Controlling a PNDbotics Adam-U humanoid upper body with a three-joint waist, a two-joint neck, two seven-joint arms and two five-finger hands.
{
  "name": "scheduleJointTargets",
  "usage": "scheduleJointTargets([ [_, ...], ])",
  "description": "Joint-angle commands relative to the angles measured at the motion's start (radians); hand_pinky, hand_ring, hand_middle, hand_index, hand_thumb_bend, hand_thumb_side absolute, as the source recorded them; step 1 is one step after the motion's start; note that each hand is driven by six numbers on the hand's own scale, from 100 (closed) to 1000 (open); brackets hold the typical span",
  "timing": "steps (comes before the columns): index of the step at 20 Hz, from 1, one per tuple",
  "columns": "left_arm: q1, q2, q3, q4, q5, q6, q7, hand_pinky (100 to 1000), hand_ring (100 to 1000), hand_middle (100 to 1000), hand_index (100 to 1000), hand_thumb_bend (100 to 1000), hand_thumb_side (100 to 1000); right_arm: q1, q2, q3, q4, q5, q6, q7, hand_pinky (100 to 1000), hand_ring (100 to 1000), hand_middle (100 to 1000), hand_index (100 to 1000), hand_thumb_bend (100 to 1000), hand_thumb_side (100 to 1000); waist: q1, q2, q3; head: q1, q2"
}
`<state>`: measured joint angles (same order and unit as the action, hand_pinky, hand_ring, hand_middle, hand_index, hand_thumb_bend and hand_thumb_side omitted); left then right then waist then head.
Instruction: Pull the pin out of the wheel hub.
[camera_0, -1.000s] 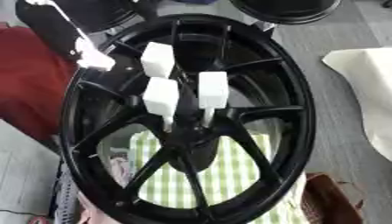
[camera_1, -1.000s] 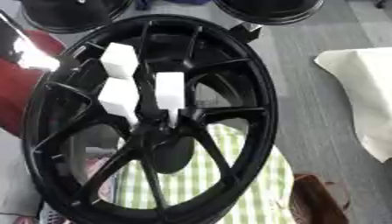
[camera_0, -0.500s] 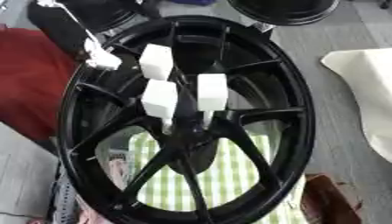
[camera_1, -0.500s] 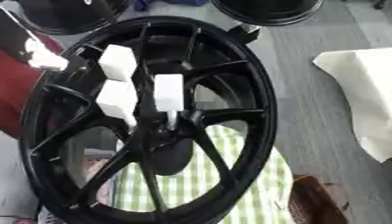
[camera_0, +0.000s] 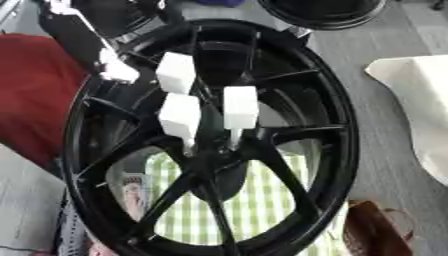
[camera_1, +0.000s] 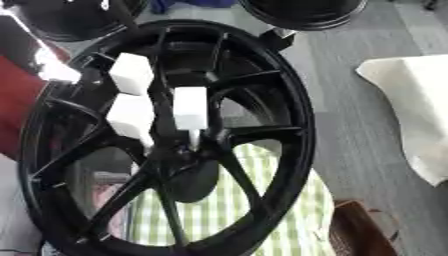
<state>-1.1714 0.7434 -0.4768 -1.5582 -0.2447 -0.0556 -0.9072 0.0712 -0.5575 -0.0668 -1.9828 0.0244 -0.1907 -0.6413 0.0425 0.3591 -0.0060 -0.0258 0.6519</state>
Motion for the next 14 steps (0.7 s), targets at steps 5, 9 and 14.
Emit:
scheduleJointTargets([
  [5, -0.026, -0.005, -0.005, 0.034, -0.035, -0.017, 0.0, 897, 904, 836, 908, 373, 356, -0.008, -0.006, -0.001, -0.017, 0.006, 0.006, -0.002, 685, 711, 640, 698, 100, 711, 0.002, -0.007, -0.006, 0.011, -0.02],
  [9, -0.026, -0.012, -0.015, 0.047, -0.04, -0.027, 0.0, 895, 903, 827, 898, 376, 348, -0.012, -0.004, 0.001, -0.017, 0.007, 0.007, -0.004, 684, 710, 640, 697, 100, 713, 0.005, -0.002, -0.007, 0.014, -0.022],
  [14, -0.026, -0.016, -0.023, 0.064, -0.064, -0.038, 0.0, 890, 896, 814, 890, 379, 346, -0.014, -0.001, 0.002, -0.017, 0.009, 0.009, -0.005, 684, 710, 640, 697, 100, 715, 0.007, 0.002, -0.006, 0.018, -0.024],
])
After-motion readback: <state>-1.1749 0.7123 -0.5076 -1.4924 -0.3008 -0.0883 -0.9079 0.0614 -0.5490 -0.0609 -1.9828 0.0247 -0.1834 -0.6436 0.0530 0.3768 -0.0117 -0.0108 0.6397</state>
